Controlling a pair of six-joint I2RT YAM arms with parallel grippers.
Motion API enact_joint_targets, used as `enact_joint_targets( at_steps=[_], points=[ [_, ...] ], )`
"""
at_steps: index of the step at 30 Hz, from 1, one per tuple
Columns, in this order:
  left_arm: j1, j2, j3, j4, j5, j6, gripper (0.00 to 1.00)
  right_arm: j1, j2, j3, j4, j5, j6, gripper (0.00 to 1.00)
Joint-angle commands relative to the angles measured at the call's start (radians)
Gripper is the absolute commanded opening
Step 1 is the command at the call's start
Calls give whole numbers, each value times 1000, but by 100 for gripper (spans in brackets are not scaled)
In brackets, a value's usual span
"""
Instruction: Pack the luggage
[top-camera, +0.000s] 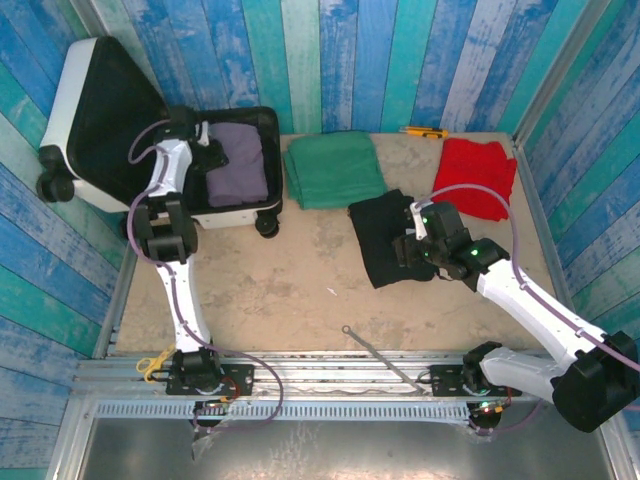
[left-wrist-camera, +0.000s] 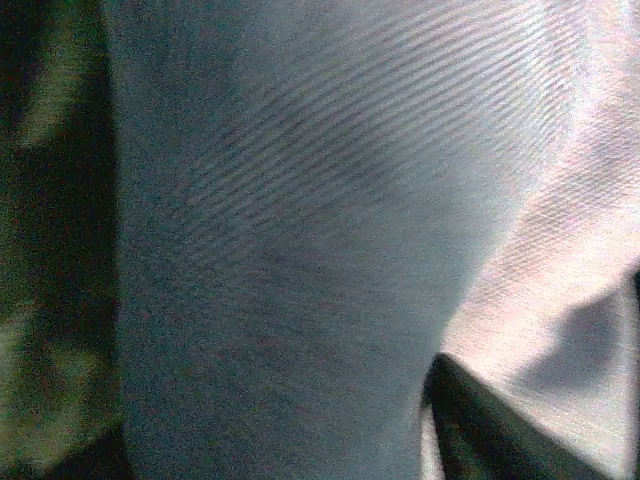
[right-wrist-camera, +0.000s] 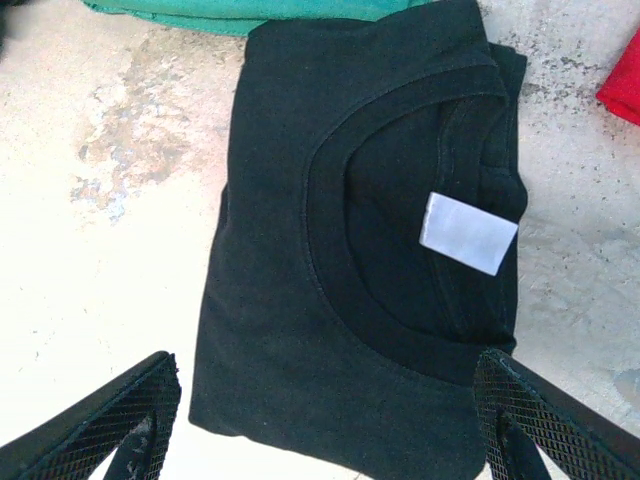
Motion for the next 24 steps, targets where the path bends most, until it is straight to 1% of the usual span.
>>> enact_joint_targets(
  at_steps=[1, 4, 8, 14, 16, 19, 22, 23, 24],
  points=[
    [27, 25, 44, 14, -166, -4, 94, -3, -5, -4, -27, -21, -13, 80],
    [31, -17, 38, 29, -212, -16, 94, -2, -8, -1, -38, -30, -13, 80],
    [30, -125, -17, 87, -212, -30, 94, -3, -9, -1, -35, -38, -13, 80],
    [26, -345, -213, 196, -219, -58, 94, -3, 38, 22, -36, -29, 16, 80],
    [12, -467, -345, 279, -212, -51, 94, -4, 76, 41, -40, -26, 31, 81],
    [-28, -669, -575, 441, -151, -36, 94, -3, 162, 91, -50, -102, 9, 86],
    [-94, -844, -779, 520, -157, -47, 94, 5, 285, 174, -96, -163, -1, 87],
    [-125, -899, -839, 541, -168, -53, 94, 23, 337, 209, -117, -155, -2, 88],
    [-155, -950, -889, 548, -181, -65, 94, 52, 389, 238, -135, -113, 0, 90]
  ],
)
